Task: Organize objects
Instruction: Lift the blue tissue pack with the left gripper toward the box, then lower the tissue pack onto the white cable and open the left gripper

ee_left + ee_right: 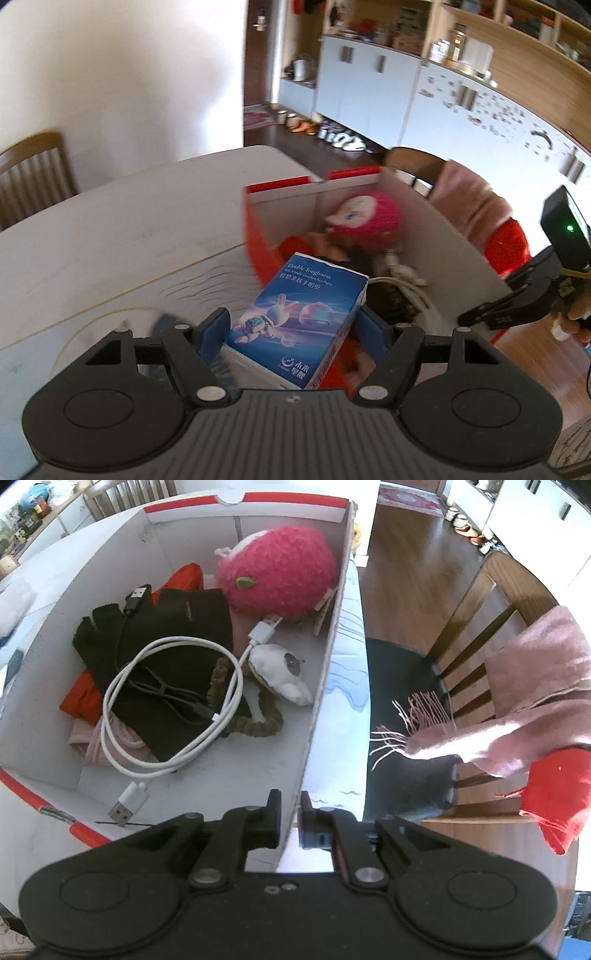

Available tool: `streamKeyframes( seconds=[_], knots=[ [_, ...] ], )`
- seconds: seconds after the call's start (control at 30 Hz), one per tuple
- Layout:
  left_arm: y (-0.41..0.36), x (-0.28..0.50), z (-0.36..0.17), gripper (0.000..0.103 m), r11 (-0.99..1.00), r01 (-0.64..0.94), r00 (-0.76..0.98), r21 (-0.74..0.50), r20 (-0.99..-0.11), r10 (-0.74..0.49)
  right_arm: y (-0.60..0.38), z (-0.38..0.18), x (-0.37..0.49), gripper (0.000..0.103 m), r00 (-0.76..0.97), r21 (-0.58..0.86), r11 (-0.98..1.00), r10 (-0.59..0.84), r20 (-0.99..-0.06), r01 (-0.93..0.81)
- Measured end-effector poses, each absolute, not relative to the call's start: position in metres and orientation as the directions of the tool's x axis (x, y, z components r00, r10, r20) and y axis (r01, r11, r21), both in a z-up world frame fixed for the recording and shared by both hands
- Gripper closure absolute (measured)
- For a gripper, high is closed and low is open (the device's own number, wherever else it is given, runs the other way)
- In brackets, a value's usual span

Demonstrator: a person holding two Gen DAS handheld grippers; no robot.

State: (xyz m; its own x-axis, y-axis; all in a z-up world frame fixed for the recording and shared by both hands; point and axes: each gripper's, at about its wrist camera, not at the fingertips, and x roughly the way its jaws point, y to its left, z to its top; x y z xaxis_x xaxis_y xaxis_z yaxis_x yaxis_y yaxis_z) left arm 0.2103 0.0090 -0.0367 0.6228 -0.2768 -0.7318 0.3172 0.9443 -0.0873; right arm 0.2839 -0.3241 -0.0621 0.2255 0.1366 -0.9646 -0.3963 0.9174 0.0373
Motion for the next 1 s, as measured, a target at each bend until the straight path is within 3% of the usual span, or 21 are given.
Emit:
streamKeyframes(
  seconds=[0.47,1.0],
  knots=[
    [-0.078,0.242,-0.054,0.029,0.887,0.462,0.557,-0.017,-0.772,-0.305,-0.329,-0.056,0.283,0.094,0.235,0.053,0.903,0.167,-0.957,-0.427],
    [-0.133,0.273,-0.102,0.029,0.84,0.54,0.469,0.055,-0.848,-0.246,-0.33,-0.056,0.284,0.094,0.235,0.051,0.9,0.168,-0.957,-0.434]
  ],
)
